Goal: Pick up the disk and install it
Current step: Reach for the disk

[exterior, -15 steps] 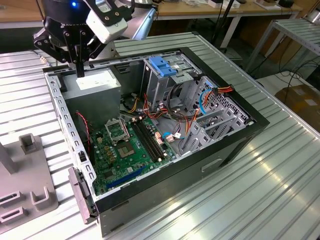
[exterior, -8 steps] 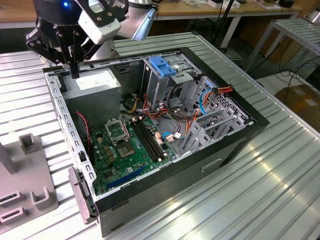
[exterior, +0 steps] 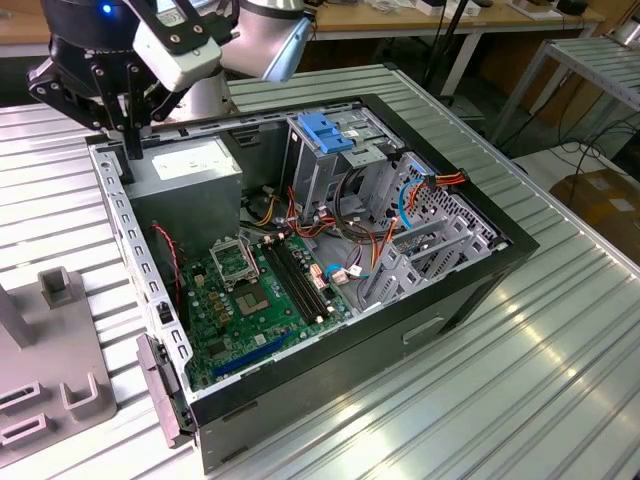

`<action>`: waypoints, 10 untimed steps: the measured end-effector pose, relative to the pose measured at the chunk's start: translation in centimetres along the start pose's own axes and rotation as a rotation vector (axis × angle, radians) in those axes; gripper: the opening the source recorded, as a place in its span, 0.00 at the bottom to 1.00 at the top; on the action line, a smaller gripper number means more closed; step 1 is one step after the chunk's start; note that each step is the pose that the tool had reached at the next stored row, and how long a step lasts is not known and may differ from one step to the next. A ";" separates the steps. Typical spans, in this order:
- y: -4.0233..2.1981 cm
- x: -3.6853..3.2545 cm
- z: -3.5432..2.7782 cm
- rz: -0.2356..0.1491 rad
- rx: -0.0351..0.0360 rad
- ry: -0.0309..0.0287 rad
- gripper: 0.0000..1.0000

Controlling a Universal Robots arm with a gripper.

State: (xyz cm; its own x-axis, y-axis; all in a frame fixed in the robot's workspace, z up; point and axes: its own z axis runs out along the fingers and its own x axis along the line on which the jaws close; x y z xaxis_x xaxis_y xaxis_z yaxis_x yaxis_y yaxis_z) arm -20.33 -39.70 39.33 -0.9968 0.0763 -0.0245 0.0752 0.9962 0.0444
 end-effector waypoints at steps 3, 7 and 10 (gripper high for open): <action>0.00 0.66 -0.02 0.000 0.0001 0.0001 0.10; 0.02 1.76 -0.04 0.000 0.0000 0.0000 0.10; 0.01 2.32 -0.05 0.000 0.0000 0.0000 0.10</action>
State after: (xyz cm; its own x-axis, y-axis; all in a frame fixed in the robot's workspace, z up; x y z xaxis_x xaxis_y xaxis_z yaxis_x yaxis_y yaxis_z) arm -22.64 -39.51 39.33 -0.9968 0.0762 -0.0245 0.0751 0.9962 0.0444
